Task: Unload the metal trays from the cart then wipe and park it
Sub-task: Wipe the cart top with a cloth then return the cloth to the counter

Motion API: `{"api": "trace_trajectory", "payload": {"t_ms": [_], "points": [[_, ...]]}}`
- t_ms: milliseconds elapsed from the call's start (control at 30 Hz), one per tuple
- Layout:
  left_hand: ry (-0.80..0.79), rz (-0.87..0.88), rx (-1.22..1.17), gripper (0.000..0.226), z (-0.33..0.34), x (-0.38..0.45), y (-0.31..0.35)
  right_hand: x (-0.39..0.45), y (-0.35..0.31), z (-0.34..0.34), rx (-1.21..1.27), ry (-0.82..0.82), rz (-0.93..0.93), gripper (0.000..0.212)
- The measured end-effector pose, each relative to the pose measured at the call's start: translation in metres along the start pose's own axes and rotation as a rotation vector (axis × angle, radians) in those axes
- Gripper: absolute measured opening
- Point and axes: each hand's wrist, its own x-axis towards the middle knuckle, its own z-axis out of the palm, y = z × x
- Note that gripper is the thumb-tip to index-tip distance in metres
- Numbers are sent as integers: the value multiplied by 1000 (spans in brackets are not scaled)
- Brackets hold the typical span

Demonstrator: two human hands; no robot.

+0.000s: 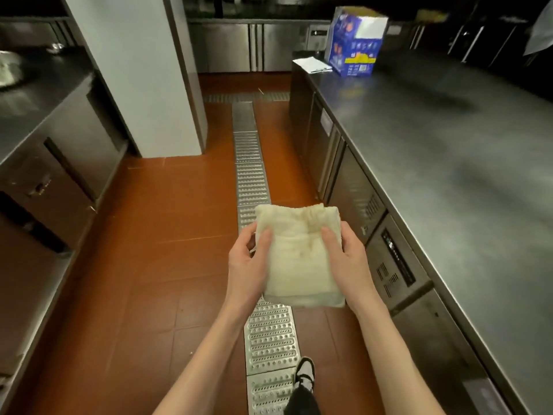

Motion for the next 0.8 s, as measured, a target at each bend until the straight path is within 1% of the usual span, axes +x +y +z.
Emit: {"api": "trace_trajectory", "payload": {"t_ms": [133,367,567,800], "points": [[-19,-8,22,26,50,61,-6,69,6,-27,5,16,17,17],[-20,33,39,17,123,167,-5,191,6,-65,63,10,19,13],[-14,14,11,17,161,240,-13,275,10,-78,78,13,6,12],[-6,27,28,15,193,338,-28,377,25,-73,79,28,11,13]]}}
